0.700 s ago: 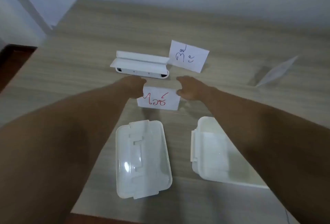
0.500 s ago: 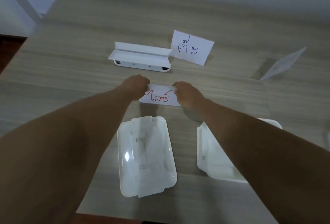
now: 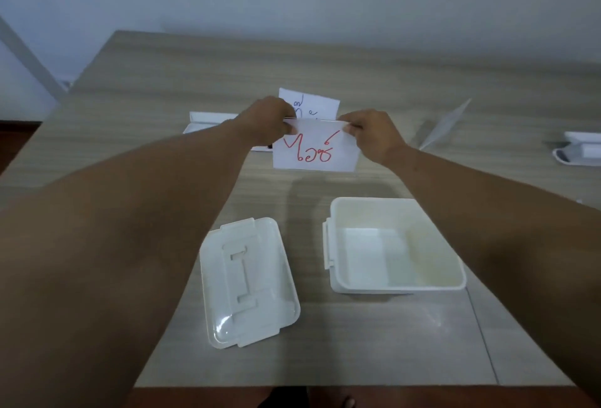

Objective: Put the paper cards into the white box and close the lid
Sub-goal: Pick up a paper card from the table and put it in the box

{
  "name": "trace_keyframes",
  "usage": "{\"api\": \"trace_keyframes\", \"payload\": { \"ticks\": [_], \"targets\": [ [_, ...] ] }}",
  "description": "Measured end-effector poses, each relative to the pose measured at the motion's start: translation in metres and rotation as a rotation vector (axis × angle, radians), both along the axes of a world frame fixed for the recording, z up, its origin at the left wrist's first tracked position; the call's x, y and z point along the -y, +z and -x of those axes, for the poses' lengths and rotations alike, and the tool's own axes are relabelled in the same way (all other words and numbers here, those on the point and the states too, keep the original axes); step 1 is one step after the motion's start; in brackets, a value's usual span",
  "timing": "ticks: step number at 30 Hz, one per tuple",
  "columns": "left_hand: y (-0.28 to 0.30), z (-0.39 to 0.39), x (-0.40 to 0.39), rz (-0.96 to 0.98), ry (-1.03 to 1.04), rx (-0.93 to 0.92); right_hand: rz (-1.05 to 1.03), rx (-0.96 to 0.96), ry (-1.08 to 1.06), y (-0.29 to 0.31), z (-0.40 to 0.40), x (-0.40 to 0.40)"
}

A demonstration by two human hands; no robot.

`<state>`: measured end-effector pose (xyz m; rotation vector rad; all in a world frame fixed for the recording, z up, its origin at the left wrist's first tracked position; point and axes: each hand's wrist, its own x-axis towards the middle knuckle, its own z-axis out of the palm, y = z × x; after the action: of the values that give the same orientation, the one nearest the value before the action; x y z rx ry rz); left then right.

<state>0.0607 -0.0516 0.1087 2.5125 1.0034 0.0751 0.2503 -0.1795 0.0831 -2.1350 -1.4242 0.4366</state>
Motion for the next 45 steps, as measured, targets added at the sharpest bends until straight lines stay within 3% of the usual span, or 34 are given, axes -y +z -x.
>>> {"api": "trace_keyframes", "payload": {
  "ticks": [4,9,19,28,35,37,40,45],
  "targets": [
    [0.030,-0.026,0.046,-0.070,-0.043,0.066,-0.063,0.021,0.001,0.034,-0.023,0.060],
    [0.041,-0.058,0.109,-0.126,-0.107,0.063,-0.067,-0.073,-0.065,0.036,-0.053,0.132],
    [-0.039,-0.063,0.212,0.063,-0.120,-0.045,0.093,-0.103,-0.025,-0.037,-0.061,0.233],
    [-0.097,-0.040,0.235,0.153,-0.160,-0.163,0.276,-0.047,0.076,-0.089,-0.045,0.257],
    [-0.103,-0.050,0.232,0.270,-0.308,-0.470,0.540,-0.052,0.229,-0.083,-0.041,0.248],
    [-0.100,-0.058,0.223,0.309,-0.316,-0.530,0.487,-0.061,0.184,-0.075,-0.044,0.244],
    [-0.089,-0.075,0.206,0.445,-0.232,-0.457,0.341,-0.050,0.058,-0.053,-0.059,0.242],
    [-0.064,-0.119,0.199,0.361,-0.317,-0.327,0.209,0.005,-0.144,-0.025,-0.092,0.259]
  ]
}}
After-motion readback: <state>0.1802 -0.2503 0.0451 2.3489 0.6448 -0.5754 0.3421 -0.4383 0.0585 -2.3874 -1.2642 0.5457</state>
